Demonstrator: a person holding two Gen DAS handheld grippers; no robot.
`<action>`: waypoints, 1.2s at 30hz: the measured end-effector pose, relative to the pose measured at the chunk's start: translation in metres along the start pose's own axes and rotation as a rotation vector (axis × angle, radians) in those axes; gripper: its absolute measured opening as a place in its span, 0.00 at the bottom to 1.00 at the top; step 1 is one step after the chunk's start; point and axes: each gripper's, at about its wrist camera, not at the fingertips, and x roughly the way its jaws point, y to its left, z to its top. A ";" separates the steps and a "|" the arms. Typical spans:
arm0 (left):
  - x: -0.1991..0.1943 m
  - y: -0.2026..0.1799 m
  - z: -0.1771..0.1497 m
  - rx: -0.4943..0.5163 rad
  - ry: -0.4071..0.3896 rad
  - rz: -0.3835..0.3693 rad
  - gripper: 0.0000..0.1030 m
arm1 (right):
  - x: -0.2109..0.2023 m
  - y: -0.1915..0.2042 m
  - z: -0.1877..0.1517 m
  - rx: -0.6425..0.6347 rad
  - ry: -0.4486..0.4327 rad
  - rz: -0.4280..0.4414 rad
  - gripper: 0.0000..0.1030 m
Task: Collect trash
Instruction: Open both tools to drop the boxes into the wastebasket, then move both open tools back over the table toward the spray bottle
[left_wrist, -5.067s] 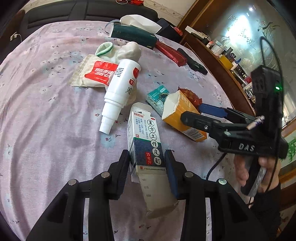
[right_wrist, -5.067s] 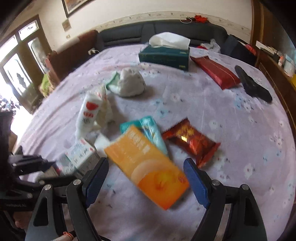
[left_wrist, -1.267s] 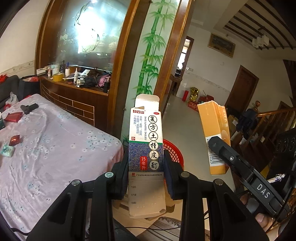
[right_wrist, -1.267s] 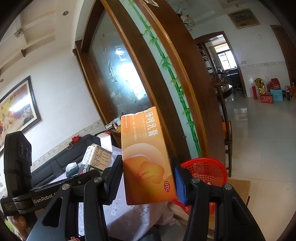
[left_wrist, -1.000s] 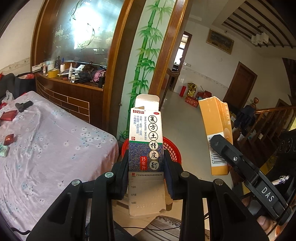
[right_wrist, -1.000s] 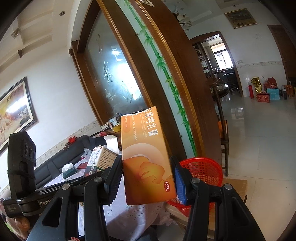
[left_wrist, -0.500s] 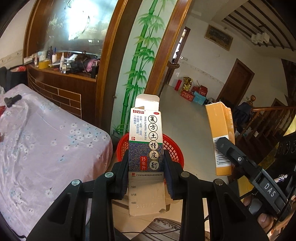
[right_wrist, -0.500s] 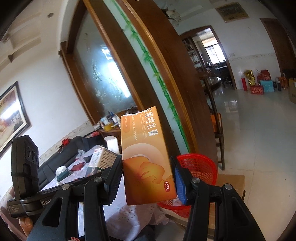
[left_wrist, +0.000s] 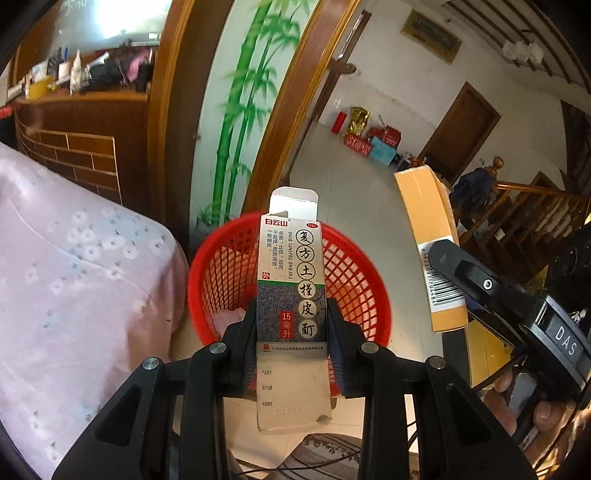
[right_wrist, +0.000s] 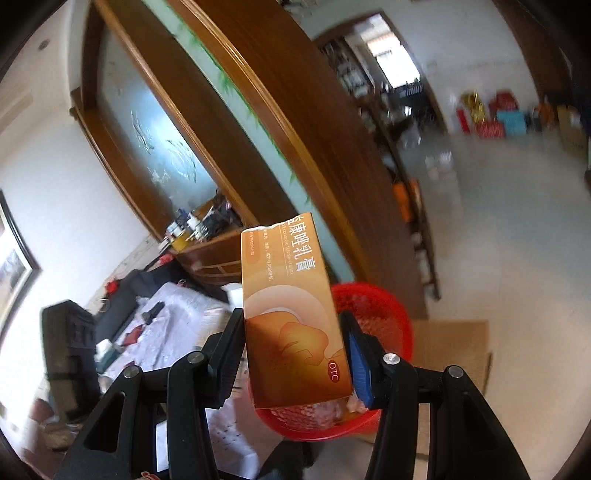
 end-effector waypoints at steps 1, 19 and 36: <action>0.005 0.001 -0.002 -0.002 0.009 -0.003 0.31 | 0.006 -0.004 0.000 0.008 0.017 0.003 0.53; -0.044 0.005 -0.012 0.005 -0.119 0.201 0.77 | 0.011 -0.009 0.010 0.068 0.029 0.028 0.73; -0.244 0.060 -0.049 -0.145 -0.440 0.493 0.80 | -0.012 0.160 -0.006 -0.198 -0.017 0.281 0.80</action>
